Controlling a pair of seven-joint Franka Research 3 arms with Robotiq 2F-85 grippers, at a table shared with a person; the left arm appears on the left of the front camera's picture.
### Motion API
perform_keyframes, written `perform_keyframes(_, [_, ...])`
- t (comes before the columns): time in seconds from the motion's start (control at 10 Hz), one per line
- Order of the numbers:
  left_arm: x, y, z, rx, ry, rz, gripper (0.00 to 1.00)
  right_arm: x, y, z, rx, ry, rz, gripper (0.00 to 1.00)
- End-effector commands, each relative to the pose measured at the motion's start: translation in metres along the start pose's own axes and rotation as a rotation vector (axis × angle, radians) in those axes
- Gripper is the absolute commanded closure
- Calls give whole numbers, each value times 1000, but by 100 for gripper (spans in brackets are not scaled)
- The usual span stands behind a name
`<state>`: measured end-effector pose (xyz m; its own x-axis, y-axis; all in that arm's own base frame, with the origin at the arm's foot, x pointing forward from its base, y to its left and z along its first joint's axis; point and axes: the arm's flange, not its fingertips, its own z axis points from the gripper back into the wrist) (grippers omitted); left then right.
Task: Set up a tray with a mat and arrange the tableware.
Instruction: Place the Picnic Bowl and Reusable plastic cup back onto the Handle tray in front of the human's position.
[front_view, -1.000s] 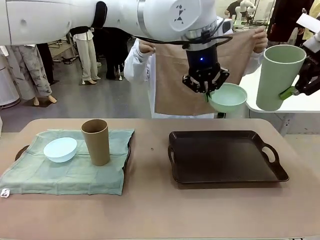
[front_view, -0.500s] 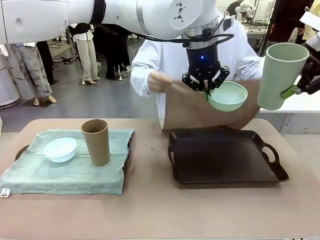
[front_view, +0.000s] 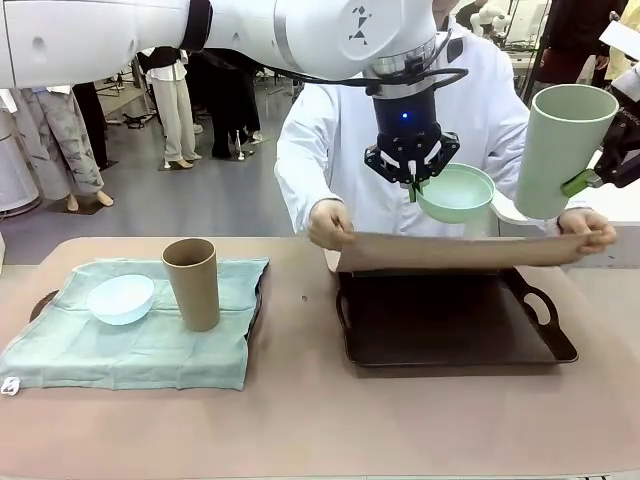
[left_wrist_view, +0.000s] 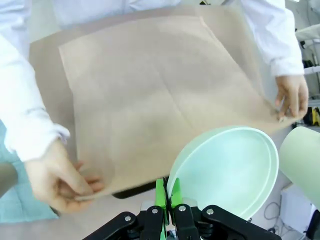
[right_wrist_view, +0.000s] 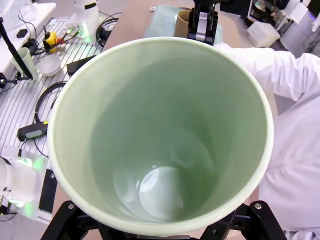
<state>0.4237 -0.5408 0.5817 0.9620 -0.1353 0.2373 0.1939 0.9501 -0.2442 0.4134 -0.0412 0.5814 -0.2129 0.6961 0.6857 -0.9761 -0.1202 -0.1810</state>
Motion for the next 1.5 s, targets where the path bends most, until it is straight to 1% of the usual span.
perform_keyframes(0.0, [1, -1, 2, -7, 0, -13, 100, 2, 1, -1, -4, 15, -4, 100])
perform_keyframes(1.4, [1, -1, 2, -7, 0, -13, 100, 2, 1, -1, -4, 15, -4, 100])
